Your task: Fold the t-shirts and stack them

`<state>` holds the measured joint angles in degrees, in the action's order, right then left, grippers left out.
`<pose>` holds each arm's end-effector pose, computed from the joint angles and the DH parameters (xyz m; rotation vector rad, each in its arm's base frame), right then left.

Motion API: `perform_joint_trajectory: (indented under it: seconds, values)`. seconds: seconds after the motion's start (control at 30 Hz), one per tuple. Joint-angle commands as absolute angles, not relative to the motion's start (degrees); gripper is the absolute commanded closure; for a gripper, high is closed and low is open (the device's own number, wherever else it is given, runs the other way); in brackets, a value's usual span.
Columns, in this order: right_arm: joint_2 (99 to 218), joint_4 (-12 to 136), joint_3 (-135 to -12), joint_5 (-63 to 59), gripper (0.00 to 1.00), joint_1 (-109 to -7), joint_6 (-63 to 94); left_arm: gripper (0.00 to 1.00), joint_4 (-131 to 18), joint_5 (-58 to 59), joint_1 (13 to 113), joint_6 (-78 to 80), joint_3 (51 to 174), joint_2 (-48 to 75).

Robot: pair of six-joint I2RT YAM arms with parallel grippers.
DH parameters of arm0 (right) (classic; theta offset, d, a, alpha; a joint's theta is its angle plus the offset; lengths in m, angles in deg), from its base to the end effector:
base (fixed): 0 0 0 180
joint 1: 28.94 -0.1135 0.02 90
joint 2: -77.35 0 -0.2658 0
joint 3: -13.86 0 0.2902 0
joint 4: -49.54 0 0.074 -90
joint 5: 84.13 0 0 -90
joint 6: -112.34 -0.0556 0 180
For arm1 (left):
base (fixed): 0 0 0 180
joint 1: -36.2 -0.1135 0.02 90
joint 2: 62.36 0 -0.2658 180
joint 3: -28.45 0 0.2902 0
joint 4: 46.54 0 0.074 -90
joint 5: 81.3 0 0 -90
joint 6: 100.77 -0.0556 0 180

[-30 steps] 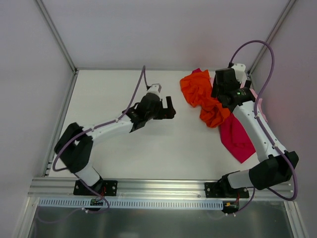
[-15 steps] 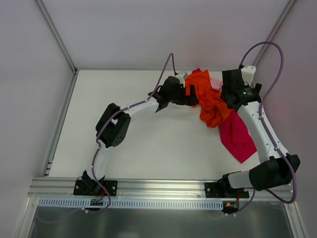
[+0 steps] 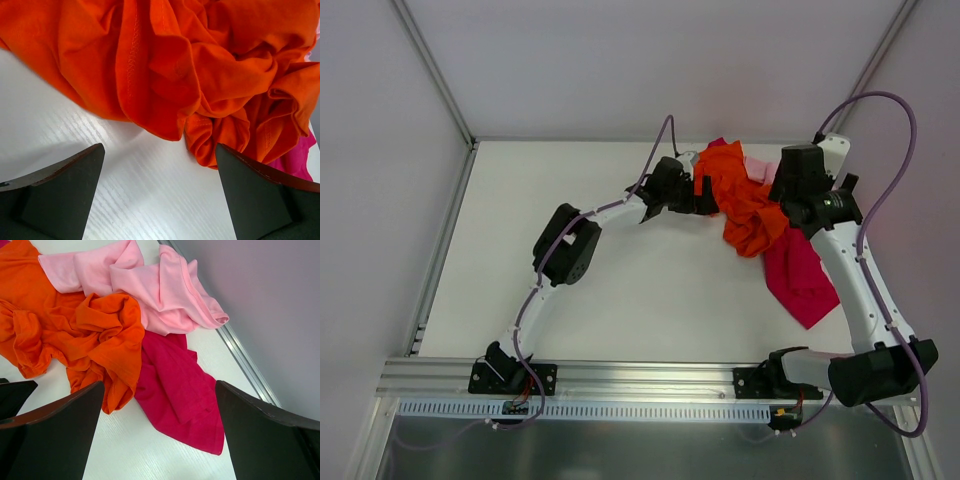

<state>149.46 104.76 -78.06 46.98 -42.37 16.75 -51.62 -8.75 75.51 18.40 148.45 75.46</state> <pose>0.3060 0.0355 0.3976 0.2537 2.0567 -0.5790 0.4616 -0.3995 0.1537 0.3990 2.0759 -1.0515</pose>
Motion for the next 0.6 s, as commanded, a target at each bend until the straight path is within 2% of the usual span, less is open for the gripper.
perform_joint_trajectory:
  seconds: [0.0, 0.27, 0.57]
  values:
    - [148.7, 102.6, -76.3, 46.4, 0.00, -42.3, 16.1, 0.05, -48.7, -13.7, 75.7, 18.7, 151.7, 76.9]
    - [148.5, 101.3, -74.6, 45.8, 0.00, -42.3, 15.9, 0.09, -46.4, -17.5, 76.3, 16.0, 152.7, 77.1]
    - [148.7, 100.3, -74.2, 44.1, 0.00, -42.4, 16.6, 0.09, -46.4, -12.8, 77.0, 12.1, 154.0, 76.2]
